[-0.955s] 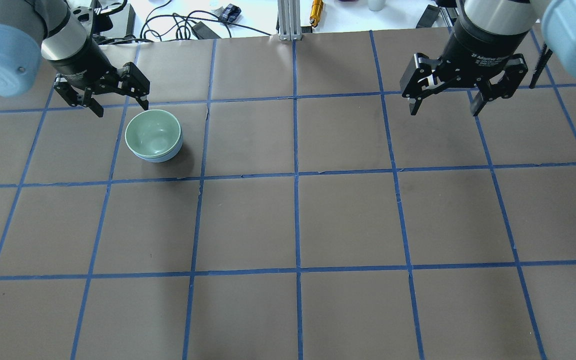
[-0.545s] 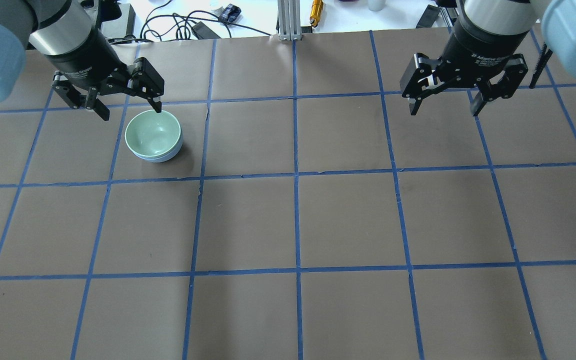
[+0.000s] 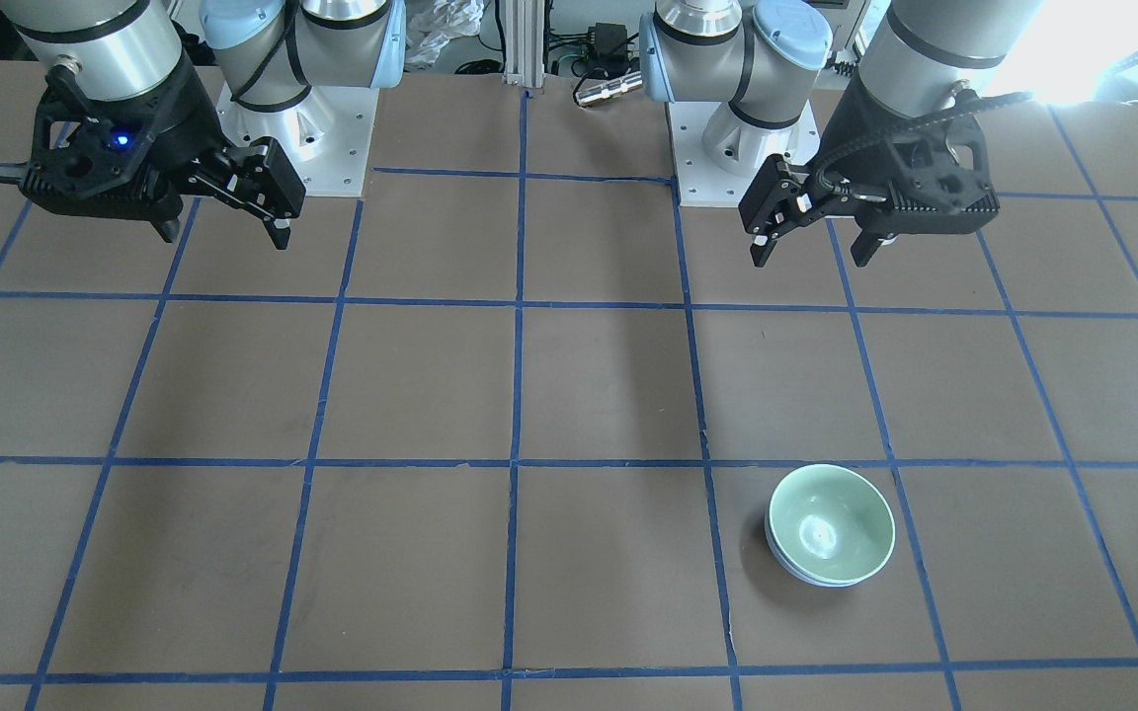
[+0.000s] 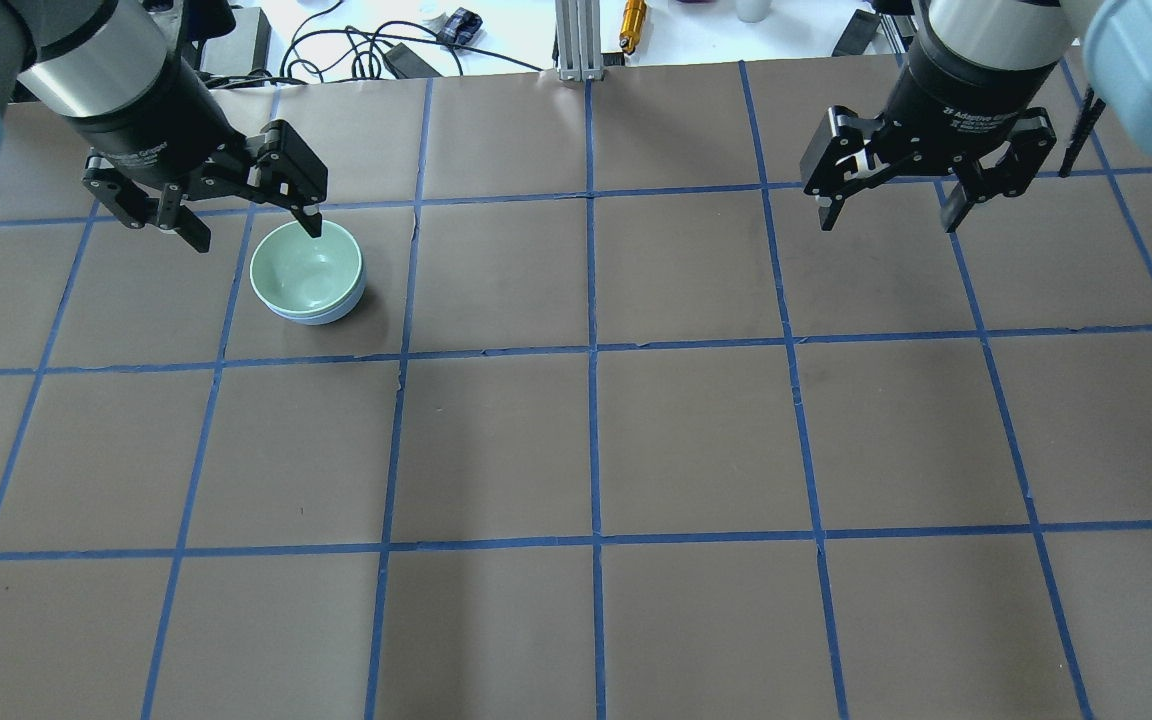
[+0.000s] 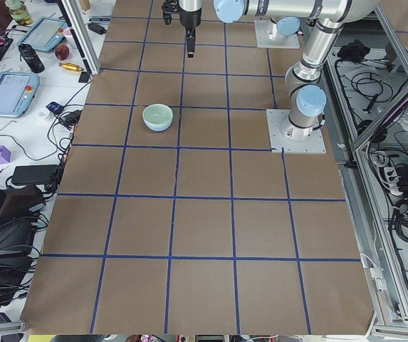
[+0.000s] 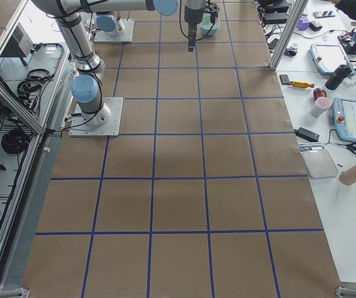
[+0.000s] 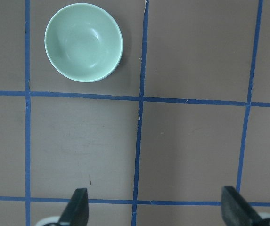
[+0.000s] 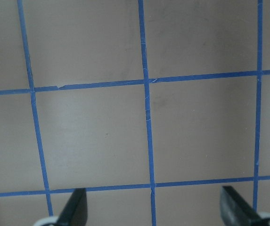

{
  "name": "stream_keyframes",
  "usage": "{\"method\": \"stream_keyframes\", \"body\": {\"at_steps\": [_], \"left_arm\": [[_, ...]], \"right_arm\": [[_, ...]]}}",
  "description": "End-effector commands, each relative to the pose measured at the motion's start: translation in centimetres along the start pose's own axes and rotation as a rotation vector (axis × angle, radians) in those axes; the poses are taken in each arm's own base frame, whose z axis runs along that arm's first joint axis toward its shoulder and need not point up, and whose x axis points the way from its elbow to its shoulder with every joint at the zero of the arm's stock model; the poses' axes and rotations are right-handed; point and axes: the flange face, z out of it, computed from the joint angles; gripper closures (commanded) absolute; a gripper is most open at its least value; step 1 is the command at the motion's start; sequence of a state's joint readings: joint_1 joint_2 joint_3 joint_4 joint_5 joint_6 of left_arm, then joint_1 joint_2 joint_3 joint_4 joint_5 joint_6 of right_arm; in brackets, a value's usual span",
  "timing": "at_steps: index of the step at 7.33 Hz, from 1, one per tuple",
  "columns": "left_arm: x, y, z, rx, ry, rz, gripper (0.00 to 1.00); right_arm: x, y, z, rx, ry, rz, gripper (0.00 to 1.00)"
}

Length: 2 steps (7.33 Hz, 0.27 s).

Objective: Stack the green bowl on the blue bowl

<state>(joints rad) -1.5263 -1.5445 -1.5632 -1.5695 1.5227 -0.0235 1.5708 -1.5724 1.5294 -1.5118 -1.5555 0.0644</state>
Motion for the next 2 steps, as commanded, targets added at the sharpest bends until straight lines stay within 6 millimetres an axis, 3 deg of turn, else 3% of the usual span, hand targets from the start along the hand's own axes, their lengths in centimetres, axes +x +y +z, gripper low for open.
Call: {"method": "stream_keyframes", "body": {"at_steps": [1, 2], "left_arm": [[0.07, 0.37, -0.21, -0.003, -0.001, 0.003, 0.0], [-0.02, 0.41, 0.09, -0.009, -0.001, 0.002, 0.0]], "right_arm": [[0.0, 0.01, 0.01, -0.001, 0.0, 0.0, 0.0], [0.0, 0.01, 0.01, -0.001, 0.0, 0.0, 0.0]]}}
